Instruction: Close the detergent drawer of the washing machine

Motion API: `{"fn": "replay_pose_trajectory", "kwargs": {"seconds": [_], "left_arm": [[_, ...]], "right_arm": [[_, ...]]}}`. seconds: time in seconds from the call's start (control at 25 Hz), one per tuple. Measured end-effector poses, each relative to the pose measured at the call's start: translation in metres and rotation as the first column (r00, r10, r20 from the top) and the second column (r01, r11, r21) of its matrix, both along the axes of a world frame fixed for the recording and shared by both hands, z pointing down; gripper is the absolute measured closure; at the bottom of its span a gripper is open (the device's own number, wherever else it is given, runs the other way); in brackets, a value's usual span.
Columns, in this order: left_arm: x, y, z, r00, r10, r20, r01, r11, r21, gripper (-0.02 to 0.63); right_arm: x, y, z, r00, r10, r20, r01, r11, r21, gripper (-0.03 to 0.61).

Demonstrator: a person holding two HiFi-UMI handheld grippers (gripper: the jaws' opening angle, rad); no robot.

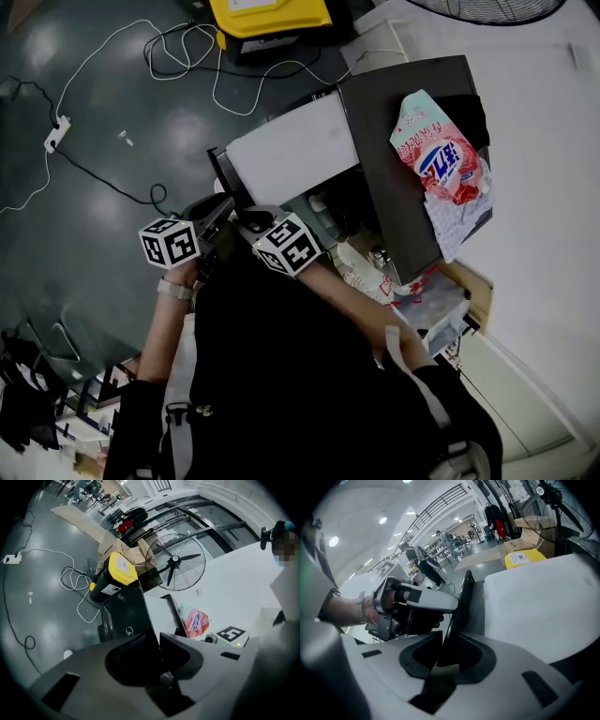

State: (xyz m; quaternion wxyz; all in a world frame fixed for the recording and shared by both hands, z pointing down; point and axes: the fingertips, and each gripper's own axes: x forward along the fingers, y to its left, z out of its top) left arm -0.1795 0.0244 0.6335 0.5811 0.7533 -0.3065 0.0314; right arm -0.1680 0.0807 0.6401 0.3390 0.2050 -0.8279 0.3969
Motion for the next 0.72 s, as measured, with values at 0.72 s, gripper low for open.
{"fn": "replay_pose_trajectory", "kwargs": {"seconds": [0.72], "left_arm": [[0.091,-0.048,-0.022,0.972,0.227,-0.058,-0.224,0.973,0.056,0.52]], "right_arm": [[0.092,-0.055,-0.018,0.953,0.287,-0.094,-0.277,0.955,0.109,0.523]]}}
